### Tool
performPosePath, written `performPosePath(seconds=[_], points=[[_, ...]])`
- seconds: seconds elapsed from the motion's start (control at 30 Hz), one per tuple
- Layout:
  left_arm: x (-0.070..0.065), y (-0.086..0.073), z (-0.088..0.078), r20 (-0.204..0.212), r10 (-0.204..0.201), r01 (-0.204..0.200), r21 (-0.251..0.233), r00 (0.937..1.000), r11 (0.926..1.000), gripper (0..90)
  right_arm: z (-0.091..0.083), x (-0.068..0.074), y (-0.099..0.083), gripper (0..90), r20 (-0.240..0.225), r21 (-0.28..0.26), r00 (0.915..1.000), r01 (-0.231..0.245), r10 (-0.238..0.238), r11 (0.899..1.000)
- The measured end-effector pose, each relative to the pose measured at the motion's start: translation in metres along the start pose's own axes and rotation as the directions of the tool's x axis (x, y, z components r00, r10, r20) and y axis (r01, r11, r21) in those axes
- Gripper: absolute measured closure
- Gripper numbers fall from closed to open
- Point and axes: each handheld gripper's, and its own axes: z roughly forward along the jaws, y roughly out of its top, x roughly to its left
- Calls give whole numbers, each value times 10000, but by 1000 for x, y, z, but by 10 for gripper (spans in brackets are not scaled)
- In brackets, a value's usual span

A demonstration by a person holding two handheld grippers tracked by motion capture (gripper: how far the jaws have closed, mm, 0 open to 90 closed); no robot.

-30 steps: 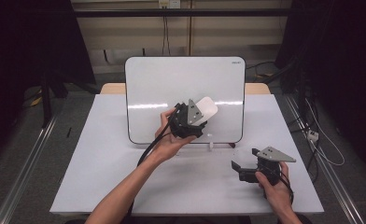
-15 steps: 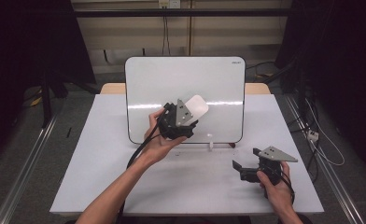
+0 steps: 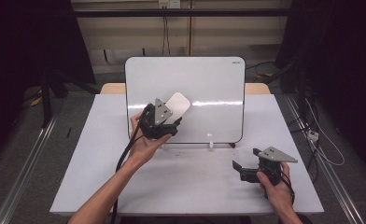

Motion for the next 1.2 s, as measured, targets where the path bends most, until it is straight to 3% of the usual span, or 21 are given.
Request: performPosePath(seconds=[0.6,1.2], points=[[23,-20,-26,-820,-150,167,195,9965,9997,308,1,0,-1,40,-61,80,10000,-69,69,9999],[32,-38,-42,-1384,-384,435,344,9896,9985,308,4,3,3,39,-166,64,9998,92,-90,9999]])
